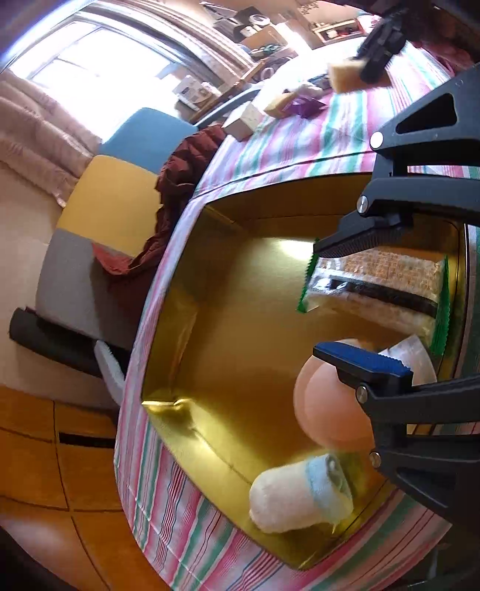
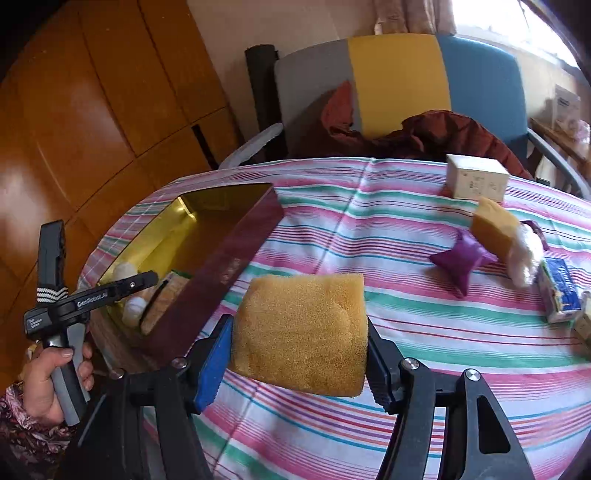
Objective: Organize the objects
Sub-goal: 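Carry the cracker packet to the gold tray with left gripper while right carries the sponge, then release the cracker packet in the tray with left gripper while right drops the sponge in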
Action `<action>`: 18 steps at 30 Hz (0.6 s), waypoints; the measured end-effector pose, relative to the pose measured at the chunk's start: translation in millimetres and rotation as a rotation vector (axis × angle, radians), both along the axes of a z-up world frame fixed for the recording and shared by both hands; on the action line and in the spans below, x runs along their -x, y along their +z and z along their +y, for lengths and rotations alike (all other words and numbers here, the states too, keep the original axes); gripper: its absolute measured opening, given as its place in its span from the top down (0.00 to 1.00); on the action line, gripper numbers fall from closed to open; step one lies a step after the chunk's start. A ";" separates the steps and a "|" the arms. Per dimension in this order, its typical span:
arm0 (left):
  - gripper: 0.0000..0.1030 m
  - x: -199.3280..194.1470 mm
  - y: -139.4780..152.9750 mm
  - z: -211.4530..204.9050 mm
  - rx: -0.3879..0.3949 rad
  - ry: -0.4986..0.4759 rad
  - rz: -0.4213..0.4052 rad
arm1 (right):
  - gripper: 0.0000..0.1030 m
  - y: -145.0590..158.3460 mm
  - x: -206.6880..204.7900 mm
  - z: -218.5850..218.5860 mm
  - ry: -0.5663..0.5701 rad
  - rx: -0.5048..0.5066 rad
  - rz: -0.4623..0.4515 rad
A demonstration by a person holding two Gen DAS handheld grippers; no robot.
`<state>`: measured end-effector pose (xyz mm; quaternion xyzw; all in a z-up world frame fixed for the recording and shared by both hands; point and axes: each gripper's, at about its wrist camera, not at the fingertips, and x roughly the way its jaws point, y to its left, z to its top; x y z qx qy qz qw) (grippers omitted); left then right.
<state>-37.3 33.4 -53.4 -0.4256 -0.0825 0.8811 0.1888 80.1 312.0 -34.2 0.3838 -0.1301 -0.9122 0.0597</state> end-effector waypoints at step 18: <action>0.50 8.6 20.8 -51.6 -0.062 0.216 -0.008 | 0.36 13.3 47.0 -105.8 0.223 -0.081 0.003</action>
